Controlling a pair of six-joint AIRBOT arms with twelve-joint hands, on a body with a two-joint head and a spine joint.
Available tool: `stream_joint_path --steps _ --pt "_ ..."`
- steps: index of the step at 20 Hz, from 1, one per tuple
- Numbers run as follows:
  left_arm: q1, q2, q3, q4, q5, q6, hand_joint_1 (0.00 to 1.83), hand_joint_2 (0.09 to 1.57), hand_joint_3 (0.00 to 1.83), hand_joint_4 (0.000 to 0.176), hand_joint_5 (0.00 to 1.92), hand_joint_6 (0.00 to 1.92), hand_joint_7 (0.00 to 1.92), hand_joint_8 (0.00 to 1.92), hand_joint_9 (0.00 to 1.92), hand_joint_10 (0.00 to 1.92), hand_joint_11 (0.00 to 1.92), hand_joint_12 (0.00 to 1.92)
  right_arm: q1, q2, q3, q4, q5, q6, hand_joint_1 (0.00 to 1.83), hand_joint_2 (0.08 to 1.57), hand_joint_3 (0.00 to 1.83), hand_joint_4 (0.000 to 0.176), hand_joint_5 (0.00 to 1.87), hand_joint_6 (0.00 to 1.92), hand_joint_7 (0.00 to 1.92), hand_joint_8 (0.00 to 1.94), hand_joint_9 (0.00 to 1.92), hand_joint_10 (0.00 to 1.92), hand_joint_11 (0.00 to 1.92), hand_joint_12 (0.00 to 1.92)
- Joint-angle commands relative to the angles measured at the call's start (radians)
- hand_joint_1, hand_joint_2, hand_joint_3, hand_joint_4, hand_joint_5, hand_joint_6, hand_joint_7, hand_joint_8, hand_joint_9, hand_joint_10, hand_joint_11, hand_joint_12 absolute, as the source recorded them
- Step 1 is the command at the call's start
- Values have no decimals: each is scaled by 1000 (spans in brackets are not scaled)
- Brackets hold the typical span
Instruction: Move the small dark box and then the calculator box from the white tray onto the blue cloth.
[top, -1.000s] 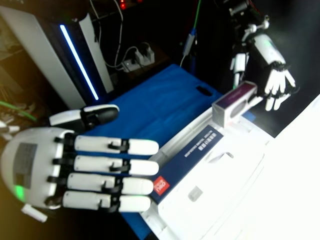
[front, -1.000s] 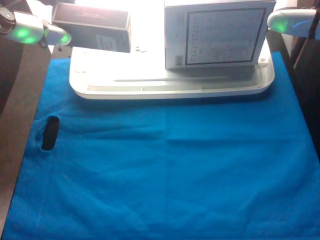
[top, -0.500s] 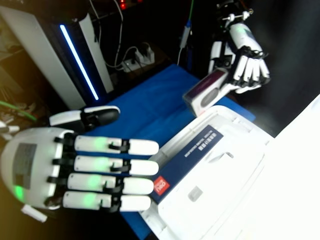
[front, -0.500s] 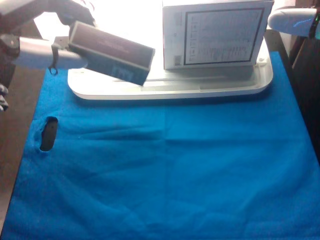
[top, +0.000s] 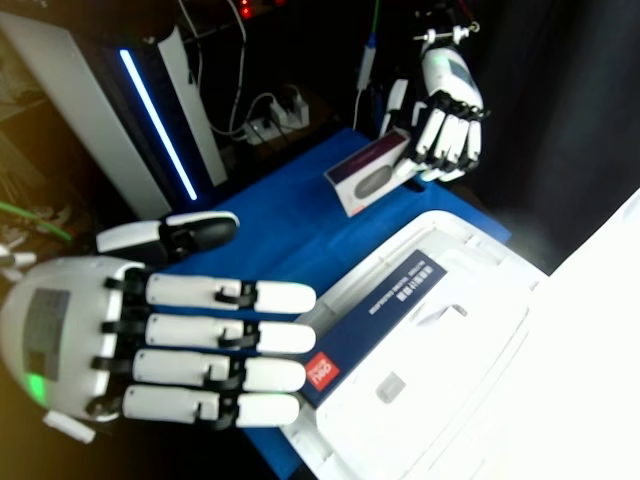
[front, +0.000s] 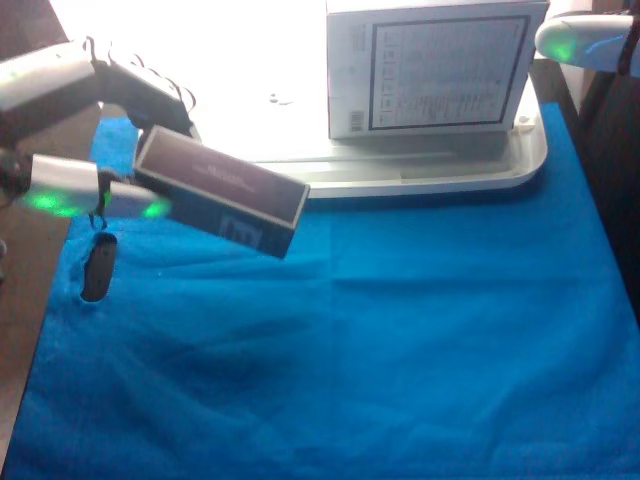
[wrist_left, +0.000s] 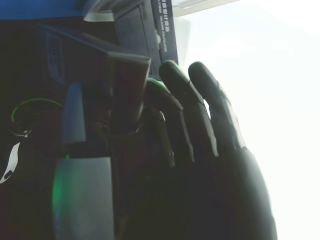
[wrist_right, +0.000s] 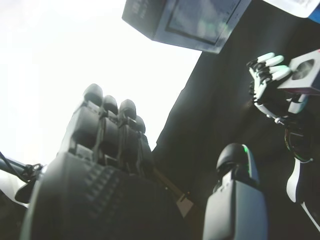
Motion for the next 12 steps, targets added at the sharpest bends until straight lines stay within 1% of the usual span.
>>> stream_joint_path --steps 1,3,5,7,8,9,10,11,12 --pt "0 4 -2 -51 -112 -6 1197 1235 0 0 891 987 634 1648 393 1364 133 1619 14 -1 2 35 115 8 564 888 0 0 149 1 288 5 182 5 107 78" --pt "19 -6 -4 -60 -110 -4 1200 1220 0 0 906 968 671 1595 421 1414 171 1732 14 -2 3 35 115 8 573 894 0 0 147 0 286 3 167 1 118 83" --pt "26 -17 -3 -57 -97 -2 1184 1253 1 0 822 1068 636 1675 382 1490 169 1772 14 -2 3 35 115 8 565 887 0 0 139 0 288 3 153 0 131 89" --pt "32 -29 4 -51 -71 1 1181 1257 1 0 808 1080 640 1677 332 1556 74 1856 14 -2 3 35 115 8 571 896 0 0 140 1 288 3 152 0 143 95" --pt "37 -34 7 -51 -62 1 1196 1243 0 0 830 1030 676 1651 375 1584 120 1895 14 -2 2 35 115 8 570 891 0 0 146 3 291 4 153 1 147 96" --pt "43 -38 11 -53 -55 2 1113 1194 0 0 846 1145 601 1446 411 1664 191 1916 14 -3 2 35 115 8 575 892 0 0 146 3 288 2 150 0 146 96" --pt "52 -40 14 -58 -52 1 1097 1192 0 0 832 1194 602 1405 442 1740 278 1920 14 -4 2 35 115 8 560 888 0 0 143 2 294 4 170 8 168 106" --pt "58 -41 15 -61 -49 1 1100 1187 0 0 838 1189 602 1415 450 1780 323 1921 14 -5 2 35 115 8 554 876 0 0 136 0 290 2 165 5 165 104" --pt "62 -41 15 -62 -47 1 1186 1217 0 0 848 1026 696 1569 421 1702 303 1921 14 -5 2 35 115 8 562 879 0 0 137 1 287 0 158 2 155 100"
